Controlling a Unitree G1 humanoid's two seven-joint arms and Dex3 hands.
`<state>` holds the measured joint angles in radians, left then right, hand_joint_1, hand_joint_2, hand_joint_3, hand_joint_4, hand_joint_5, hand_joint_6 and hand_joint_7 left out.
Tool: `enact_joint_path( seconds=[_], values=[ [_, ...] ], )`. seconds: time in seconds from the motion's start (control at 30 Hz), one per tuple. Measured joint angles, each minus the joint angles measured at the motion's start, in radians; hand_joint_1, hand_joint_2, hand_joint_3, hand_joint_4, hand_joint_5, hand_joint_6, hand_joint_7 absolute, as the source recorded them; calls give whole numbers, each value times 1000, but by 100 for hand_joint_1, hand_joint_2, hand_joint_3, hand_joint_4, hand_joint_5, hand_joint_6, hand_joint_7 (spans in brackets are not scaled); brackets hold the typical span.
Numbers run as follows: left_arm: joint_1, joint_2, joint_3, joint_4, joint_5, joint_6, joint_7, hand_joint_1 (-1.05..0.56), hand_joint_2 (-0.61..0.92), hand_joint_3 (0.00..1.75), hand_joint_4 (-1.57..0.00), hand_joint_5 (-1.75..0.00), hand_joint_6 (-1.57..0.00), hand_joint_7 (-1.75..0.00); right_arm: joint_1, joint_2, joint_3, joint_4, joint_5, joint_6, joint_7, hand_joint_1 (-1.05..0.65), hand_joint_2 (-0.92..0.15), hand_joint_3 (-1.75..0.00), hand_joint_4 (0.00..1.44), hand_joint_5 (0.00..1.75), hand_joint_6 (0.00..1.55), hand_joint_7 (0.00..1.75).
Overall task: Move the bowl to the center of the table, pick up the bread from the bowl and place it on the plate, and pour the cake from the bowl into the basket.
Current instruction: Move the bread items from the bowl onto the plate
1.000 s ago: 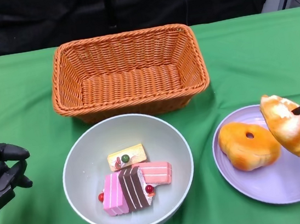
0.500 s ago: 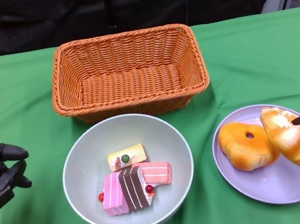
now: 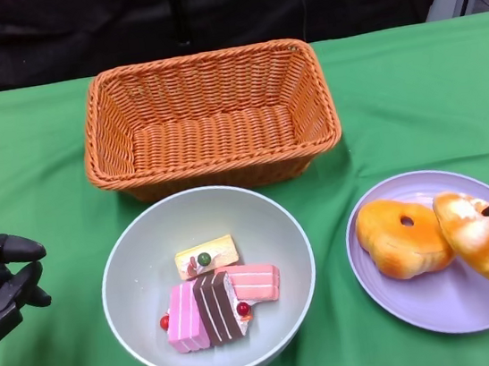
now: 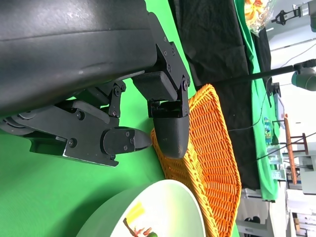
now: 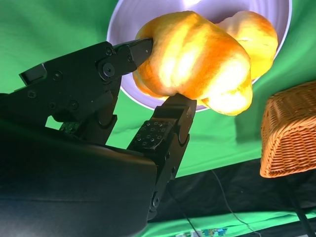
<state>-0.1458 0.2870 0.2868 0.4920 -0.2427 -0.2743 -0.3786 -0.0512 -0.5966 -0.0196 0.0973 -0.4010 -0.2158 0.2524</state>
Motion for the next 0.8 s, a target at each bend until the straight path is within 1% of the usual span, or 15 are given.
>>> enact_joint_path(
  seconds=[0.07,0.23,0.33,0.4,0.47,0.57,0.67,0.8],
  values=[
    [0,0,0,0,0,0,0,-1,92,37,-74,-145,-82,-101,2,0,2,-17,-8,21,4,-14,-87,0,111,15,84,0],
    [0,1,0,1,0,0,-1,-1,92,37,-74,-145,-83,-101,14,-5,3,-75,-18,96,54,-15,-87,0,105,9,53,0],
    [0,1,0,1,0,0,-1,-1,92,36,-74,-145,-83,-102,16,-23,3,-116,-18,139,105,-15,-87,0,103,6,44,0],
    [0,1,0,1,0,1,-1,-1,92,36,-74,-145,-83,-102,16,-41,3,-137,-17,162,138,-16,-87,0,103,6,42,0],
    [0,1,0,1,0,1,-1,-1,92,36,-74,-145,-83,-102,16,-57,8,-148,-9,170,181,-17,-87,0,101,4,39,0],
    [0,1,0,1,0,0,-2,-1,92,36,-74,-146,-82,-103,13,-91,30,-163,2,215,270,-21,-88,0,96,1,36,0],
    [0,2,0,2,0,0,-2,-1,92,37,-74,-146,-82,-103,5,-118,48,-200,4,272,354,-30,-87,0,94,0,36,0],
    [0,3,0,3,1,0,-2,-2,92,37,-74,-146,-82,-104,-9,-127,59,-233,4,305,392,-34,-88,0,92,0,36,0]
  ],
)
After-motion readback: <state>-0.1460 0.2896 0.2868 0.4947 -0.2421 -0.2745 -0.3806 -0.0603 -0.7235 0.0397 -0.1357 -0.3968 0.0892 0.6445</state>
